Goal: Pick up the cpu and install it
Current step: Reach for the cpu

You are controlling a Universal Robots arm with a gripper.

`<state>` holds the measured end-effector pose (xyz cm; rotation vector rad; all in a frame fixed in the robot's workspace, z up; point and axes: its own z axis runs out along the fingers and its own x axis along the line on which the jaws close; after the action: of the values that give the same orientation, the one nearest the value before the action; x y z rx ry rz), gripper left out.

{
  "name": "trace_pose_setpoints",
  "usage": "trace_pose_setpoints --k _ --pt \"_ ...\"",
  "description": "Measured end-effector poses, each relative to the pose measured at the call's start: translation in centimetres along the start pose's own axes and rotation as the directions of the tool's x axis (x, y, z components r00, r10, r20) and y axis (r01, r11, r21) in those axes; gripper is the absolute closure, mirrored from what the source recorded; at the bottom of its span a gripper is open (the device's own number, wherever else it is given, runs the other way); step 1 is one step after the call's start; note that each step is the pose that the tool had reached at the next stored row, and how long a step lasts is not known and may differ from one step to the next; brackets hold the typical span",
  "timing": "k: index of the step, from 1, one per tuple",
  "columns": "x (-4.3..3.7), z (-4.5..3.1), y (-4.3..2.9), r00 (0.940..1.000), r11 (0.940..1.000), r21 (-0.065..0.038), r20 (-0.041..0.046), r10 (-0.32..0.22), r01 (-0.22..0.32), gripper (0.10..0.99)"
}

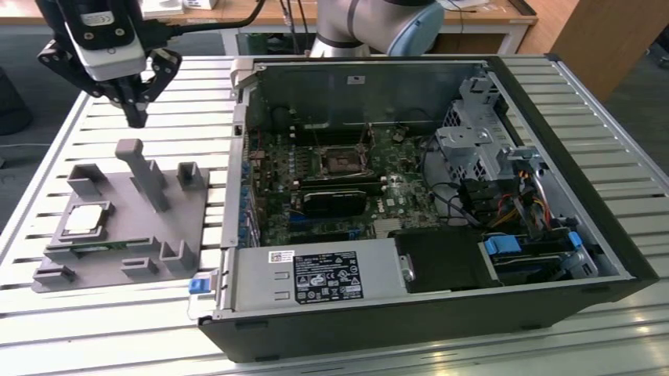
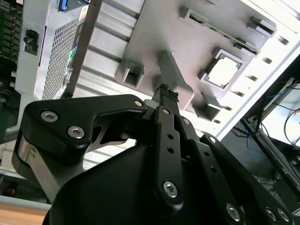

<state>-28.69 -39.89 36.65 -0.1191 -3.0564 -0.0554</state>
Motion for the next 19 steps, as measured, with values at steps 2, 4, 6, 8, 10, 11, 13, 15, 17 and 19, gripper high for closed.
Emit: trace_pose_setpoints --k 2,4,6,8,10,11,13,15,17,19 --pt "0.06 0.03 -0.01 1.0000 1.0000 0.000 -0.0020 0.000 0.000 0.980" --pt "0.12 0.07 -0.01 1.0000 1.0000 0.000 -0.0036 0.000 0.000 0.980" --pt "0.20 0.12 -0.02 1.0000 1.0000 0.000 -0.0049 0.000 0.000 0.980" --pt "0.25 0.14 -0.02 1.0000 1.0000 0.000 -0.0068 0.000 0.000 0.980" --pt "0.31 0.18 -0.03 1.0000 1.0000 0.001 -0.0087 0.000 0.000 0.980" --pt "0.34 0.19 -0.03 1.0000 1.0000 0.001 -0.0096 0.000 0.000 0.980" --pt "0.39 0.22 -0.04 0.9999 1.0000 0.001 -0.0113 0.000 0.000 0.980" --pt "0.44 0.25 -0.04 0.9999 1.0000 0.001 -0.0132 0.001 -0.001 0.980" --pt "0.51 0.29 -0.05 0.9999 1.0000 0.001 -0.0149 0.001 -0.001 0.980" --pt "0.57 0.33 -0.05 0.9999 1.0000 0.001 -0.0167 0.001 -0.001 0.980"
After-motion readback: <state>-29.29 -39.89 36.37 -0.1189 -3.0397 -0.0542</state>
